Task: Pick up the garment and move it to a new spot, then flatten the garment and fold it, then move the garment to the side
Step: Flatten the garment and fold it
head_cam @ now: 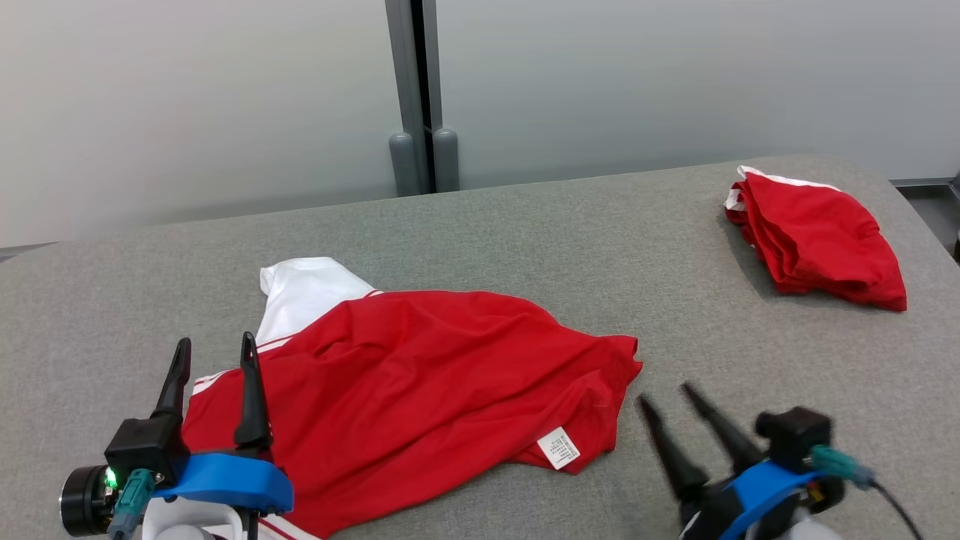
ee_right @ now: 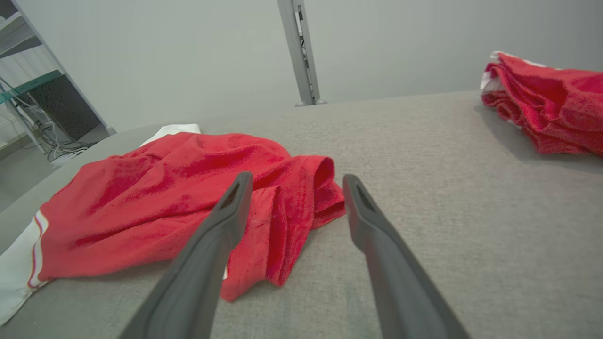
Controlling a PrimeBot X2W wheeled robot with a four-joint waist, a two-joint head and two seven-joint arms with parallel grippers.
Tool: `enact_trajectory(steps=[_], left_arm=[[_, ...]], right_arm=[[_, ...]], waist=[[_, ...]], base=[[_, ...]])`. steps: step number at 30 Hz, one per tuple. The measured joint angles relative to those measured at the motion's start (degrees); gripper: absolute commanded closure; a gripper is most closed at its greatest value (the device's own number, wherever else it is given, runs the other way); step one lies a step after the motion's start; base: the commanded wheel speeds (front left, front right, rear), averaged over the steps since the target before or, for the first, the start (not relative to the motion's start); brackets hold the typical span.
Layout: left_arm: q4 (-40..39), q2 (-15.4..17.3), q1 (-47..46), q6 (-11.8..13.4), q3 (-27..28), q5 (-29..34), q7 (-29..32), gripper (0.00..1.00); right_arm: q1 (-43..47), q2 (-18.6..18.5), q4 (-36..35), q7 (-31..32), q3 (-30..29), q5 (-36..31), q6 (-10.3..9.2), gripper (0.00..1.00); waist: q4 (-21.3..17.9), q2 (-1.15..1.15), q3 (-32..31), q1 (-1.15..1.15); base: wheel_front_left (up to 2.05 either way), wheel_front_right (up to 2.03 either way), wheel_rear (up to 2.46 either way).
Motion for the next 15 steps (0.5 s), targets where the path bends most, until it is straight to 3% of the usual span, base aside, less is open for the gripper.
enact_trajectory(steps=[5, 13, 15], left_arm=[[1.76, -1.85, 0.43, -2.05, 1.56, 1.03, 0.00, 0.00], [3.61, -4.10, 0.38, -4.15, 3.26, 2.81, 0.00, 0.00], [4.08, -4.47, 0.40, -4.57, 3.79, 3.19, 0.00, 0.00]], right_arm=[[-2.44, -2.29, 2.35, 6.08, 11.05, 7.53, 0.00, 0.00], [-9.15, -4.13, 8.45, 12.51, 16.61, 13.36, 0.00, 0.00], [-10.12, -4.32, 9.68, 13.21, 17.25, 14.34, 0.00, 0.08]], waist=[[1.09, 0.00, 0.15, 0.00], [3.66, 0.00, 0.45, 0.00], [4.29, 0.00, 0.48, 0.00]], base=[[0.00, 0.00, 0.00], [0.00, 0.00, 0.00], [0.00, 0.00, 0.00]])
